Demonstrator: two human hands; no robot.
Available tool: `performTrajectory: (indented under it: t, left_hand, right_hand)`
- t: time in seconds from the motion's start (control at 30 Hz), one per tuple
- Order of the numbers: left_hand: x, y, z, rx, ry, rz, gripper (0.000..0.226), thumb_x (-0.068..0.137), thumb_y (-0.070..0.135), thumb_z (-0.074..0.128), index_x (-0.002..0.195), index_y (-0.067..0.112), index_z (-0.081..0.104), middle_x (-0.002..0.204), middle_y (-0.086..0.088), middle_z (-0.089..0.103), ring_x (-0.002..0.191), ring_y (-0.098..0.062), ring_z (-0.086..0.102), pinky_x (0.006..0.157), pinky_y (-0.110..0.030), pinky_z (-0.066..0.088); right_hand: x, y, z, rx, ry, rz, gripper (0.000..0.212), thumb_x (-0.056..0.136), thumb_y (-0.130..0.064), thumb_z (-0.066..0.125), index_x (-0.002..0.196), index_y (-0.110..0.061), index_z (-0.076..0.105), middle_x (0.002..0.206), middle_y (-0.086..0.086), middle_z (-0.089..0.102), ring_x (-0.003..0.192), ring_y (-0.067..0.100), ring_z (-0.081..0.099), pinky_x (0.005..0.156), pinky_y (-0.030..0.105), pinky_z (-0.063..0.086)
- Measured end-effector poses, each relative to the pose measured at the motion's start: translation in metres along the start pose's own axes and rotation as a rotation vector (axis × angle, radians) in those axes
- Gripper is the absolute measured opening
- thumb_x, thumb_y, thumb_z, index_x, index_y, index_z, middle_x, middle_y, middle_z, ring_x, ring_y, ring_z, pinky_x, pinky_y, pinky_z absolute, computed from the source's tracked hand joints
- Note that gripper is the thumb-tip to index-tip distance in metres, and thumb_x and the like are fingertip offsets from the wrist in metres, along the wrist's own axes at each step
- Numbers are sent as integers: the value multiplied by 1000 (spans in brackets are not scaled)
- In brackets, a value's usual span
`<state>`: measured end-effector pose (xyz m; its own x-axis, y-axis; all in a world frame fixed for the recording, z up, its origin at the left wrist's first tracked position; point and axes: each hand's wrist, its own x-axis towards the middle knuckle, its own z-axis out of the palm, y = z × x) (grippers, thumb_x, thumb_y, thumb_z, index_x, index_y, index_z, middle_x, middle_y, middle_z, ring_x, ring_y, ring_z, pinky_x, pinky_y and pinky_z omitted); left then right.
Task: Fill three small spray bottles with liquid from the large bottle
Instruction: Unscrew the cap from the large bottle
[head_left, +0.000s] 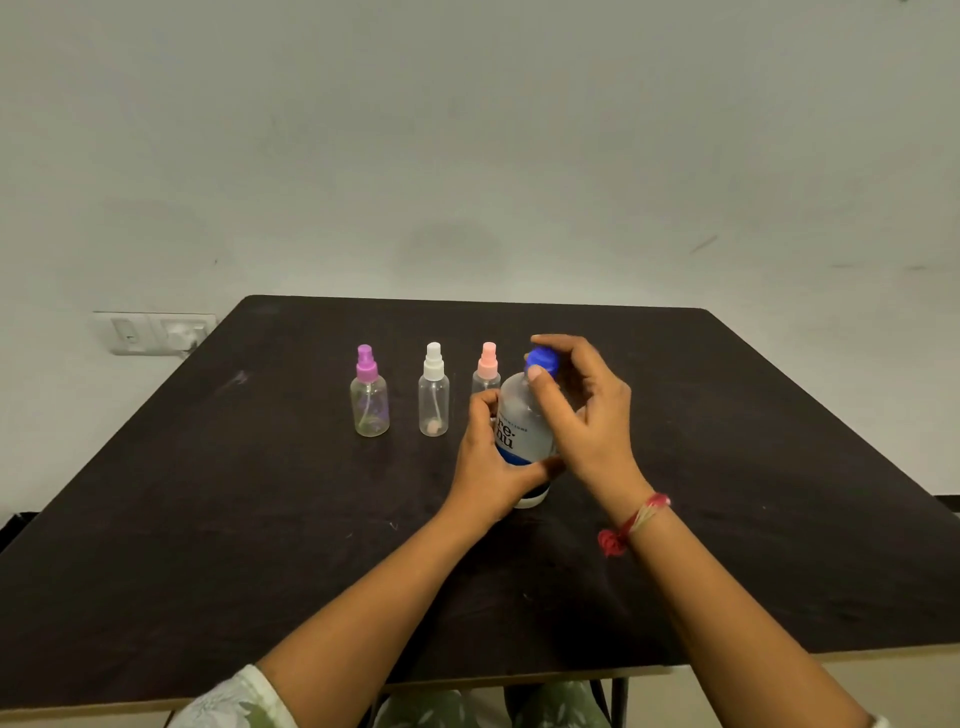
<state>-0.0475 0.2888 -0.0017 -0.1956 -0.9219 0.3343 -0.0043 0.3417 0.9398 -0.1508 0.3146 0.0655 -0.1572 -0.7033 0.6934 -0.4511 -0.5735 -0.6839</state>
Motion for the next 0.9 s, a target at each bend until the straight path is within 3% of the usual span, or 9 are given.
performTrajectory:
  t: [0.07, 0.13, 0.27, 0.4, 0.53, 0.6, 0.7, 0.8, 0.9]
  left_hand:
    - [0, 0, 0, 5, 5, 1, 84, 49, 37, 82, 120, 26, 38, 117, 4, 57, 108, -9, 60, 89, -32, 54]
    - [0, -1, 0, 12, 7, -4, 83, 48, 34, 81, 118, 28, 38, 114, 6, 57, 105, -7, 61, 87, -29, 54]
    - [1, -2, 0, 17, -7, -10, 84, 51, 31, 82, 121, 24, 37, 115, 4, 58, 106, -7, 60, 87, -28, 53]
    - [1, -1, 0, 10, -5, -9, 84, 48, 38, 79, 120, 24, 37, 117, 3, 58, 109, -10, 59, 89, -30, 54]
    - [0, -2, 1, 11, 13, 0, 77, 49, 36, 80, 114, 31, 38, 112, 5, 60, 103, -6, 62, 86, -30, 54]
    - [0, -2, 1, 16, 21, 3, 79, 49, 37, 79, 116, 29, 39, 113, 6, 59, 103, -7, 62, 87, -30, 54]
    - [0, -2, 1, 19, 15, 8, 83, 49, 37, 80, 119, 24, 38, 116, 1, 59, 106, -12, 61, 88, -32, 54]
    - [0, 0, 1, 16, -5, 6, 82, 49, 37, 79, 118, 24, 37, 115, 2, 58, 108, -11, 60, 88, -29, 53]
    - [0, 0, 0, -3, -9, 8, 83, 51, 35, 79, 121, 23, 37, 117, 3, 58, 110, -12, 60, 89, -29, 53]
  right_hand:
    - [-3, 0, 2, -21, -3, -34, 31, 89, -22, 52, 120, -20, 55, 103, -2, 64, 94, 13, 64, 79, 27, 54]
    - [-4, -1, 5, -67, -4, -72, 29, 87, -26, 51, 114, -16, 57, 100, -4, 62, 89, 11, 62, 75, 26, 53]
    - [0, -4, 14, -81, 86, -16, 31, 78, -29, 75, 99, -11, 60, 107, 0, 47, 94, 3, 54, 80, 12, 47]
    - [2, -4, 14, -65, 125, 6, 18, 80, -18, 75, 92, -13, 63, 96, 0, 53, 88, 0, 55, 77, 9, 44]
    - [-4, 0, 12, -104, 85, -61, 26, 88, -24, 63, 112, -16, 62, 99, -3, 59, 91, 2, 57, 79, 10, 45]
    - [-6, 0, 9, -77, 32, -35, 31, 92, -30, 53, 122, -21, 56, 103, -10, 60, 96, 4, 60, 83, 17, 49]
    - [-5, -3, 8, -65, 16, -32, 24, 90, -27, 54, 111, -16, 59, 102, -14, 60, 95, 3, 60, 81, 24, 52]
    - [1, -7, 12, -78, 88, 15, 25, 79, -26, 74, 97, -15, 61, 105, -3, 50, 93, -2, 54, 80, 13, 48]
    - [6, -8, 14, -81, 100, 72, 20, 78, -26, 76, 89, -20, 61, 98, -2, 48, 88, -5, 51, 77, 7, 44]
